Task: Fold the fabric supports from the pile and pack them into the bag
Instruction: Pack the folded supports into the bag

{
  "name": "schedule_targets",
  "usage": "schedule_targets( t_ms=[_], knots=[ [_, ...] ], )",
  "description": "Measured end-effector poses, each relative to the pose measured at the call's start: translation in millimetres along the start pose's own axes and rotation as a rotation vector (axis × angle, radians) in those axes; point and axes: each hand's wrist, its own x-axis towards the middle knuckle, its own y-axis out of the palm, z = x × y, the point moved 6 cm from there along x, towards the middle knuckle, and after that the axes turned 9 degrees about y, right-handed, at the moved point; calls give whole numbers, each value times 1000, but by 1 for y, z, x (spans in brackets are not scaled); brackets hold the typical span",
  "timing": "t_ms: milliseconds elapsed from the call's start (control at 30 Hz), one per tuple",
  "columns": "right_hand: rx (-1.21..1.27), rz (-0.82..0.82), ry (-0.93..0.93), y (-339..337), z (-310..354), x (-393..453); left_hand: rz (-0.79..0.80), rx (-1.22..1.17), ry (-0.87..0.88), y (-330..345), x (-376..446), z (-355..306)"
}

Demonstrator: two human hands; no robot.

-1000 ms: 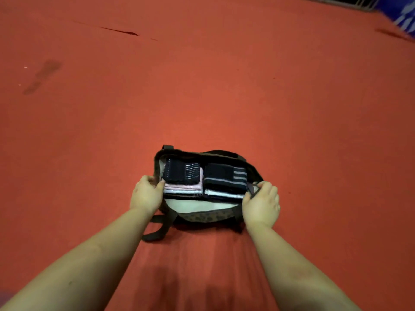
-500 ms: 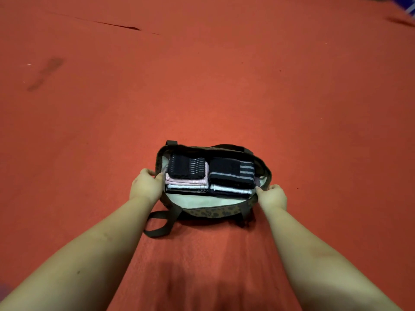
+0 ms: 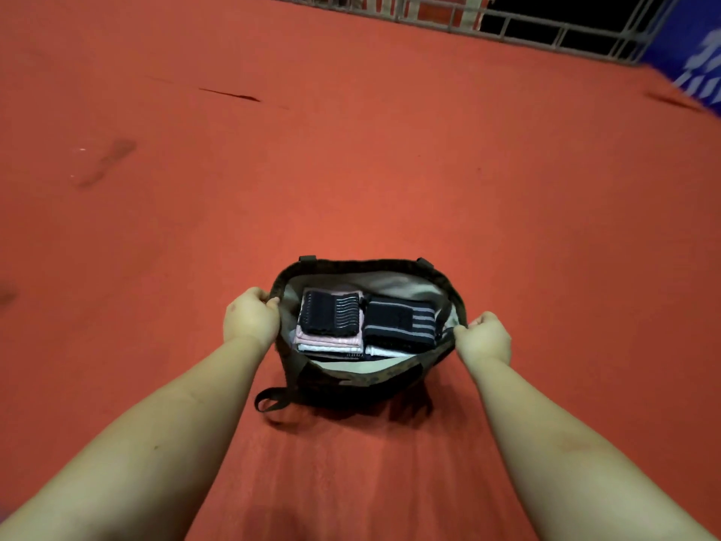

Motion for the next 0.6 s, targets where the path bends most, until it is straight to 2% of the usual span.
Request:
schedule_targets(
  t_ms=[400, 600],
  knots=[
    [-27, -36, -123, -68, 50, -51, -100, -55, 43, -48, 20, -35],
    [-108, 35, -112, -61, 33, -42, -10, -31, -32, -38, 13, -15]
  ],
)
